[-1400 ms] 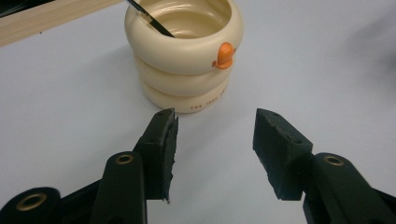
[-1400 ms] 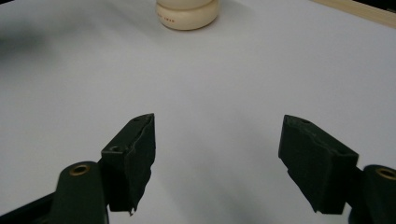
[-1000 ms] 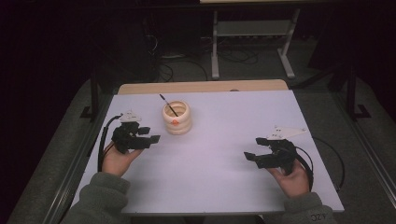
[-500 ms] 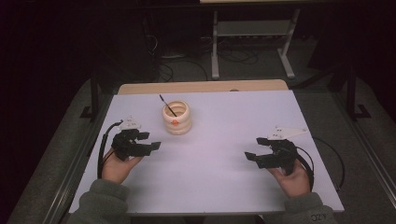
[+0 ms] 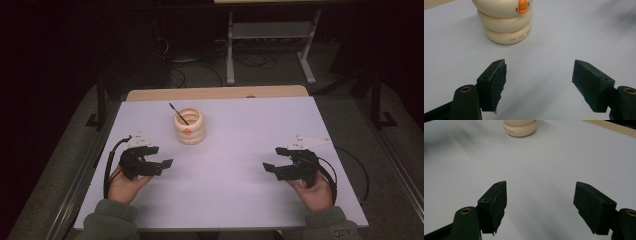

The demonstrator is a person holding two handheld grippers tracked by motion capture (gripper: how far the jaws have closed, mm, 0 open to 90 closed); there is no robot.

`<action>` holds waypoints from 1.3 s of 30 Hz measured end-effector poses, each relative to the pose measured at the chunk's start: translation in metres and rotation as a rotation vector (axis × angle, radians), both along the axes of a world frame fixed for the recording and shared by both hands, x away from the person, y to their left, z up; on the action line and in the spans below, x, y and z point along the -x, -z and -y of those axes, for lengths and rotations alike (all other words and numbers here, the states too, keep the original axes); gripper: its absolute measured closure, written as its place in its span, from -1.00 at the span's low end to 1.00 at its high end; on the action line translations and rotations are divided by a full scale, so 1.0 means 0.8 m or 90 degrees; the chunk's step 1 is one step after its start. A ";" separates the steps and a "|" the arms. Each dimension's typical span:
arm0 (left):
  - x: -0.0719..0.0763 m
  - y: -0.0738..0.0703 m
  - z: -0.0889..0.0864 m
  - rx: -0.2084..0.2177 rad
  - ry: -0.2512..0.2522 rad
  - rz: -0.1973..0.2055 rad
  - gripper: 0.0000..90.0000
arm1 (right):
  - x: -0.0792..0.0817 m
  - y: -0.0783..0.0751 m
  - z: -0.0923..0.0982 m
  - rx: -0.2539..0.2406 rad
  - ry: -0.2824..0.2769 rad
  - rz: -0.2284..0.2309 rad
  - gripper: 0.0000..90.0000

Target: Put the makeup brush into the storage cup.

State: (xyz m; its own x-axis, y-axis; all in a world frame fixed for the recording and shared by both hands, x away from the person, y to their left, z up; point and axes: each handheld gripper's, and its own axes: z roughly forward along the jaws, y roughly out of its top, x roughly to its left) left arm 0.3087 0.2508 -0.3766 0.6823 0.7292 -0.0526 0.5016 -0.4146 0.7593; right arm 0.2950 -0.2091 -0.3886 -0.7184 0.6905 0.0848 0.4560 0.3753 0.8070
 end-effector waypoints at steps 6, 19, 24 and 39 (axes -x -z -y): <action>0.009 0.001 -0.002 0.010 -0.002 0.004 -0.46 | 0.000 0.000 0.000 0.001 0.001 -0.003 -0.43; 0.025 0.008 -0.012 0.026 0.000 0.011 -0.52 | 0.001 0.003 0.001 0.003 0.000 -0.006 -0.43; 0.033 0.013 -0.011 0.027 0.002 0.012 -0.52 | 0.001 0.004 0.000 0.005 -0.001 -0.006 -0.44; 0.048 0.028 -0.008 0.003 0.008 0.029 -0.54 | 0.005 0.014 0.005 -0.002 0.001 -0.023 -0.45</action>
